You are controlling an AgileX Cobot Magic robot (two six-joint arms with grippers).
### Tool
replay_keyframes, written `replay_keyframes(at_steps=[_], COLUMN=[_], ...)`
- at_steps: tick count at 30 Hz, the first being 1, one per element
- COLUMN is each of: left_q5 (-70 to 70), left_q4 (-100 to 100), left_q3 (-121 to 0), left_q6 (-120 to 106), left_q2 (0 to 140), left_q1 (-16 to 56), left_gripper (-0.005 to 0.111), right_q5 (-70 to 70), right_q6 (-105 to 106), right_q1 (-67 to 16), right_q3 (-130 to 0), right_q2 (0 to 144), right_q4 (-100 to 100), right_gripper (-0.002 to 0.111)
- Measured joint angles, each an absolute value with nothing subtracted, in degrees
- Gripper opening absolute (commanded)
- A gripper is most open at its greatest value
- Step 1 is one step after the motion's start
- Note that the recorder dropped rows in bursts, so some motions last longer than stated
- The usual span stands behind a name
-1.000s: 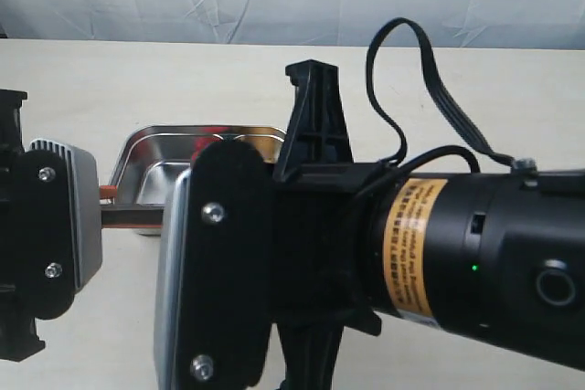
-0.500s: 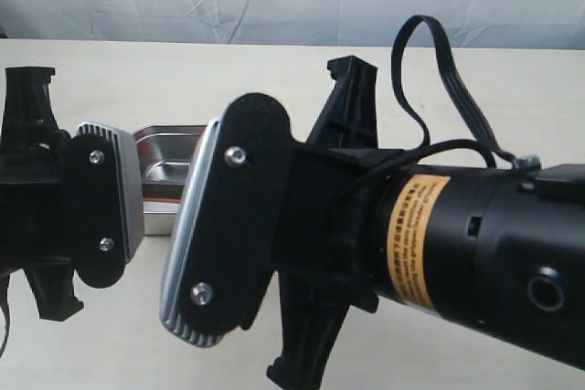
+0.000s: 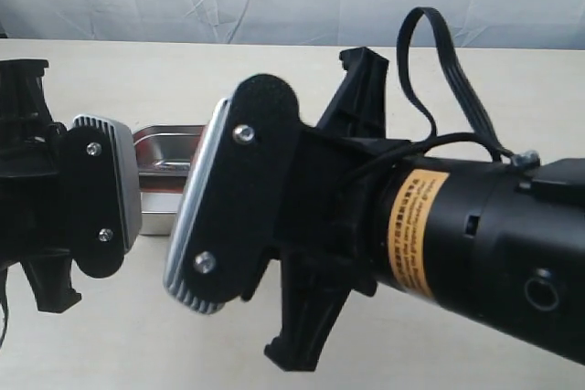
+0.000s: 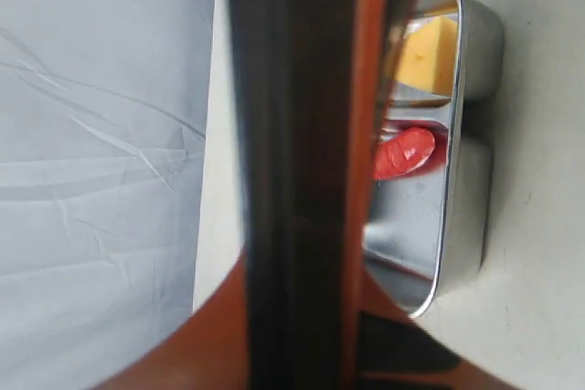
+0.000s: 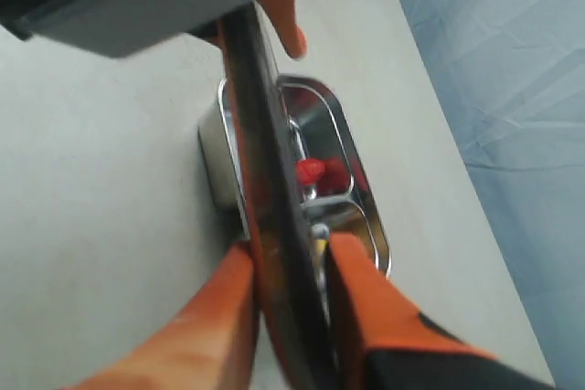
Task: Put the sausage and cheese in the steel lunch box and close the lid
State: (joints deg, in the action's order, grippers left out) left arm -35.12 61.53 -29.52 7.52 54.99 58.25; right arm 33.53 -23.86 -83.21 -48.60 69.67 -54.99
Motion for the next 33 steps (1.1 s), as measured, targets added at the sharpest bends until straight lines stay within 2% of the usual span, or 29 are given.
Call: replay_keyframes(at_steps=[1,3,10,12,17,19,24,29,33], left_q5=[-37.25,-41.92,-43.64,-43.74,-43.86,-43.95,-45.53,-46.06,-46.48], left_q4=[61.3,61.02,60.61,61.0,65.59,67.37,69.04,70.57,72.61], left_q3=[-29.52,-29.11,-28.87,-28.87,-28.87,-28.87,-28.87,-28.87,-28.87], left_q6=[7.65,7.94,8.33,9.4,14.34,15.33,16.17,16.27,16.38], left_q2=[54.99,54.99,54.99,54.99,54.99,54.99,55.24,55.24,55.24], left_q1=[58.25,58.03,57.8,57.8,57.8,57.8,57.8,57.8,57.8], left_gripper=[0.0,0.0,0.0,0.0,0.0,0.0,0.0,0.0,0.0], right_q5=[35.33,38.46,42.93,44.79,48.76,48.51,45.08,37.73,29.2], right_q6=[-24.76,-26.35,-30.01,-31.63,-42.32,-45.2,-50.86,-51.51,-44.63], right_q1=[-83.08,-82.69,-82.55,-82.55,-81.42,-79.76,-71.81,-58.91,-47.44], right_q3=[-48.6,-48.6,-48.6,-48.6,-48.6,-48.6,-48.6,-48.6,-48.6], right_q2=[69.54,68.92,68.55,68.55,68.55,68.55,68.55,68.55,68.55], right_q4=[-54.99,-54.99,-54.76,-54.45,-53.82,-53.71,-52.56,-43.94,-30.37], right_gripper=[0.055,0.061,0.059,0.057,0.04,0.039,0.039,0.037,0.029])
